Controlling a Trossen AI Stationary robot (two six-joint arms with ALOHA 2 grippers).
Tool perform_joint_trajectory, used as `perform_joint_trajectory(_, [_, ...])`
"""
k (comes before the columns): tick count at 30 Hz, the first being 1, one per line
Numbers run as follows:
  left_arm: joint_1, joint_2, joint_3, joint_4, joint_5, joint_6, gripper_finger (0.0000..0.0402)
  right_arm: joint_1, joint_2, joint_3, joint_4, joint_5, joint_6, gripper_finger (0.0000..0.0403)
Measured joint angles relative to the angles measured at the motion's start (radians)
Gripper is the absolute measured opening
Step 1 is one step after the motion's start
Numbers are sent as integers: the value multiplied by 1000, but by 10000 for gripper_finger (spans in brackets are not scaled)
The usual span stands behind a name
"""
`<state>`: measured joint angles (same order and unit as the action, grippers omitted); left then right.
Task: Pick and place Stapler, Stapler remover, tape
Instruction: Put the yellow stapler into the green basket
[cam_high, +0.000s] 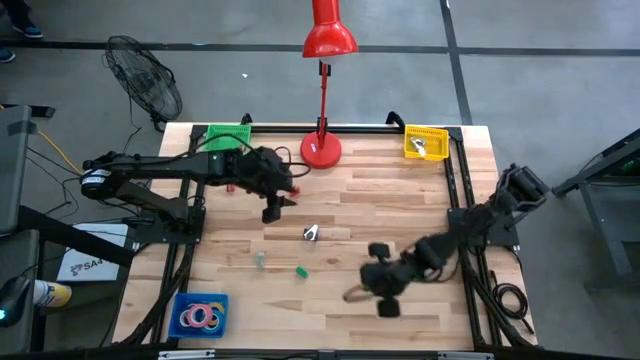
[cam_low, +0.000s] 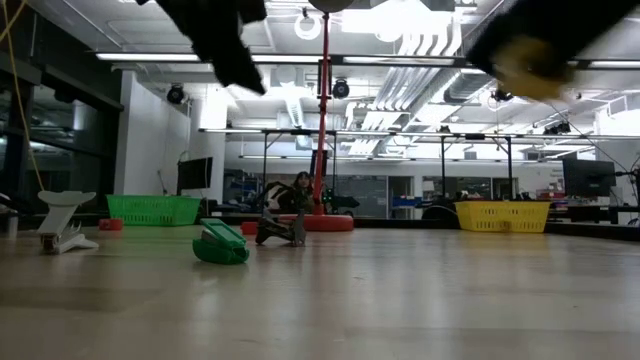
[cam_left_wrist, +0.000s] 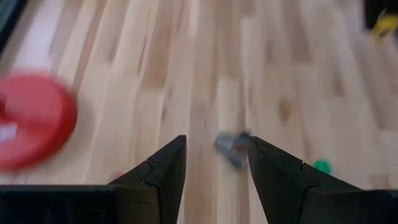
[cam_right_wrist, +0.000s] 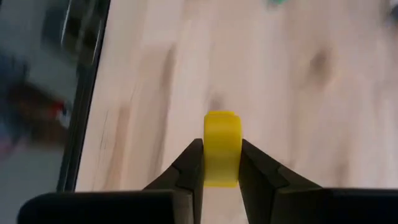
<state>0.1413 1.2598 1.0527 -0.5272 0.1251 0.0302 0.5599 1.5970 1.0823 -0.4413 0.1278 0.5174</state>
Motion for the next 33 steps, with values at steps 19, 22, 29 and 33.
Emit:
perform_joint_trajectory(19, [0,0,0,351,75,98,168,-405,0,351,-17,75,-290,64])
perform_joint_trajectory(22, [0,0,0,361,76,97,168,-450,0,357,-17,73,-311,65])
perform_joint_trajectory(29, [2,0,0,361,79,89,168,-509,0,357,-40,37,-341,64])
perform_joint_trajectory(33, [2,0,0,361,86,88,168,-520,0,357,-74,27,-369,65])
